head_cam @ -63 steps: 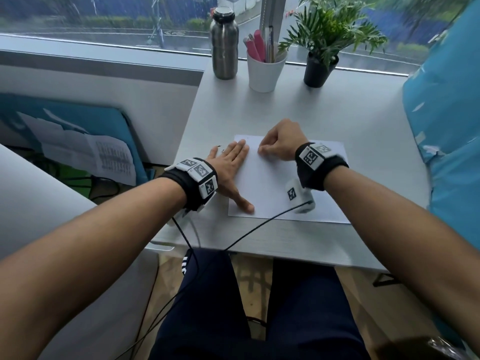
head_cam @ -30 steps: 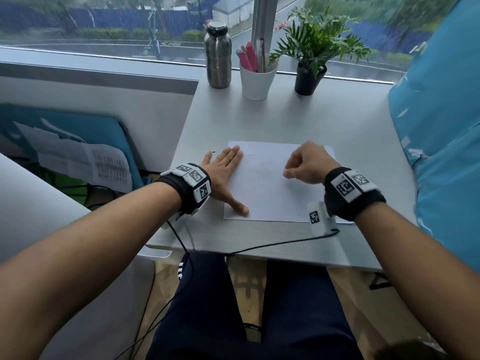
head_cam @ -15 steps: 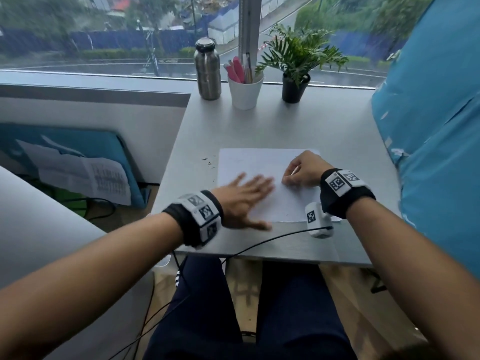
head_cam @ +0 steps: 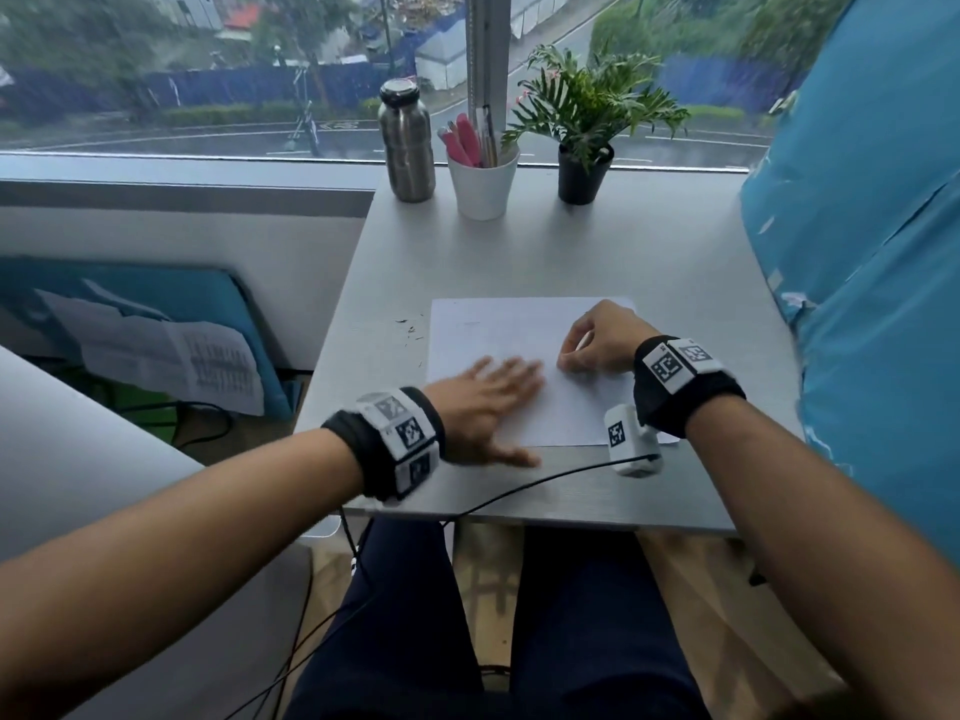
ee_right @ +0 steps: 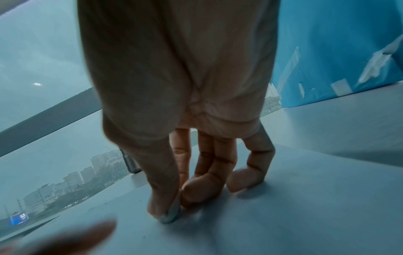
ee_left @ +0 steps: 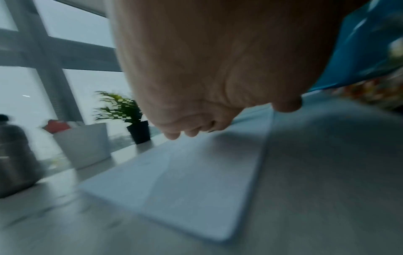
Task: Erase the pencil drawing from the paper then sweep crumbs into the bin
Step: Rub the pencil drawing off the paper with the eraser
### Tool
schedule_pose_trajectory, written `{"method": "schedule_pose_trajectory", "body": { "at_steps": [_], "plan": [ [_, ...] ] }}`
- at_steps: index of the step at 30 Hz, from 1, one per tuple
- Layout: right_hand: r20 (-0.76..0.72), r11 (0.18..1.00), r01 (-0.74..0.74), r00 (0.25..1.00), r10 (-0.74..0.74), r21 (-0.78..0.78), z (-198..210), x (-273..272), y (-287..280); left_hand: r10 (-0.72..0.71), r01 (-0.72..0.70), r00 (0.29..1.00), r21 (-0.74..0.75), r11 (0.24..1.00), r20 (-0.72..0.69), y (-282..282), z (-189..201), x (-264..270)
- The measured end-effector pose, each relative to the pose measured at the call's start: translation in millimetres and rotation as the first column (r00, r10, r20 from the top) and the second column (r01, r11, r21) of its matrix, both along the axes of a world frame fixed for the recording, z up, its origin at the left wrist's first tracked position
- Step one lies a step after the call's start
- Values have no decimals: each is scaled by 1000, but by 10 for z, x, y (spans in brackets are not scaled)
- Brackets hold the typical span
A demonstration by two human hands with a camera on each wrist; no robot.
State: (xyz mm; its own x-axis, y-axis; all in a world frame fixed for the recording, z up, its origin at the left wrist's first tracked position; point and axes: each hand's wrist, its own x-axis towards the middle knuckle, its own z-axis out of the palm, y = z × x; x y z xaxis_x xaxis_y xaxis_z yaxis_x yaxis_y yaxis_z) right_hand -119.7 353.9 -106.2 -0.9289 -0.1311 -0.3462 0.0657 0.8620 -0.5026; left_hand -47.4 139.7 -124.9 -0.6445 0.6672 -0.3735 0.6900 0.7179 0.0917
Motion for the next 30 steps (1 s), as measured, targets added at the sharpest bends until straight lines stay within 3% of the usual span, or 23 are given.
{"method": "schedule_pose_trajectory", "body": {
  "at_steps": [1,3,7,10,13,16,21,26,30],
  "plan": [
    [-1,1000,-5,1000,5,1,0,-2,3,-99,97,994,25,995,52,65,-30,94],
    [-5,1000,-6,1000,6,-4,-2,1,12,-141,135,980,52,990,141,91,-91,152],
    [-10,1000,-8,1000,8,-9,9,20,-3,126,-134,984,53,990,126,-202,-114,-182],
    [-10,1000,5,1000,-5,4,40,37,-23,345,-348,934,16,937,89,-408,-127,-379],
    [-5,1000,9,1000,-9,9,49,54,-37,456,-455,889,-33,890,41,-475,-111,-435],
    [-5,1000,11,1000,-11,13,57,64,-49,418,-418,908,1,908,31,-494,-48,-488],
    [-7,999,18,1000,-18,44,74,72,-79,259,-276,954,105,955,153,-505,22,-577],
    [-53,986,-8,998,17,164,124,6,-231,270,-272,949,-11,962,164,-441,25,-711],
    [-188,999,1,982,7,39,83,-85,-513,288,-277,945,-91,957,155,-404,41,-729]
  ]
}}
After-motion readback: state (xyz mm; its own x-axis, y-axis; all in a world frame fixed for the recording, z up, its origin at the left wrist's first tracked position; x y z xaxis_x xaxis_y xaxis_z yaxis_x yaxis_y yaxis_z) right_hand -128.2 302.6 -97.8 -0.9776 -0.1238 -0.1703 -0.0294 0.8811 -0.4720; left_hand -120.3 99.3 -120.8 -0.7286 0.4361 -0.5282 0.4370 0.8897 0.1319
